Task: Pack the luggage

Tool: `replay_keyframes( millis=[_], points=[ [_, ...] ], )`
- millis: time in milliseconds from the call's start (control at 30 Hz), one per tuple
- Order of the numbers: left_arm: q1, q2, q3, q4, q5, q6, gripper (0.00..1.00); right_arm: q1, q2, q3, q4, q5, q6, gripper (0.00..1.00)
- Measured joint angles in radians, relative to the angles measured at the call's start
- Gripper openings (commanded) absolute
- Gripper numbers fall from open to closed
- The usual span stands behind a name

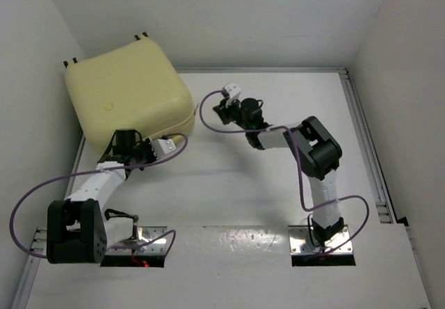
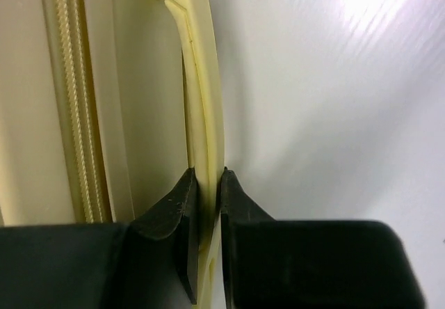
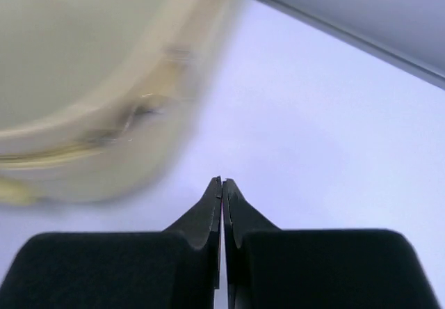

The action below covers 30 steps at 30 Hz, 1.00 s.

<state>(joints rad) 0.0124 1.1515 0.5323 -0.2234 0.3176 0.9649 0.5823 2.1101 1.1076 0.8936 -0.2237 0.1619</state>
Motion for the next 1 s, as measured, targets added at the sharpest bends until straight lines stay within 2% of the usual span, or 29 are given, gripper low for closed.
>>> replay_keyframes(
  millis=[200,300,333,367,400,500,600,633,733,833,1000],
  points=[
    [0.116,0.057,0.071,-0.112,0.022,0.095,0.00,-0.215,0.008,0.014,-0.054,0.146,-0.040,0.00],
    [0.131,0.101,0.119,-0.168,0.040,0.117,0.00,-0.262,0.064,0.079,-0.062,0.164,-0.038,0.01],
    [0.132,0.118,0.140,-0.191,0.044,0.119,0.00,-0.264,0.089,0.109,-0.067,0.157,-0.035,0.07],
    [0.131,0.132,0.159,-0.212,0.044,0.115,0.00,-0.264,0.109,0.133,-0.074,0.134,-0.027,0.14],
    [0.131,0.149,0.180,-0.235,0.044,0.111,0.00,-0.264,0.126,0.157,-0.089,0.094,-0.014,0.26],
    [0.127,0.190,0.229,-0.285,0.042,0.096,0.00,-0.272,0.137,0.186,-0.119,-0.102,0.033,0.41],
    [0.119,0.211,0.251,-0.301,0.034,0.087,0.00,-0.278,0.135,0.185,-0.123,-0.330,0.076,0.50],
    [0.116,0.214,0.256,-0.303,0.031,0.082,0.00,-0.278,0.132,0.183,-0.126,-0.396,0.094,0.50],
    [0.107,0.217,0.258,-0.301,0.019,0.073,0.00,-0.262,0.123,0.181,-0.159,-0.530,0.120,0.55],
    [0.094,0.217,0.259,-0.301,0.006,0.067,0.00,-0.219,0.118,0.193,-0.223,-0.584,0.112,0.60],
    [0.077,0.214,0.260,-0.299,-0.022,0.044,0.00,-0.131,0.118,0.216,-0.303,-0.560,0.060,0.65]
  ],
)
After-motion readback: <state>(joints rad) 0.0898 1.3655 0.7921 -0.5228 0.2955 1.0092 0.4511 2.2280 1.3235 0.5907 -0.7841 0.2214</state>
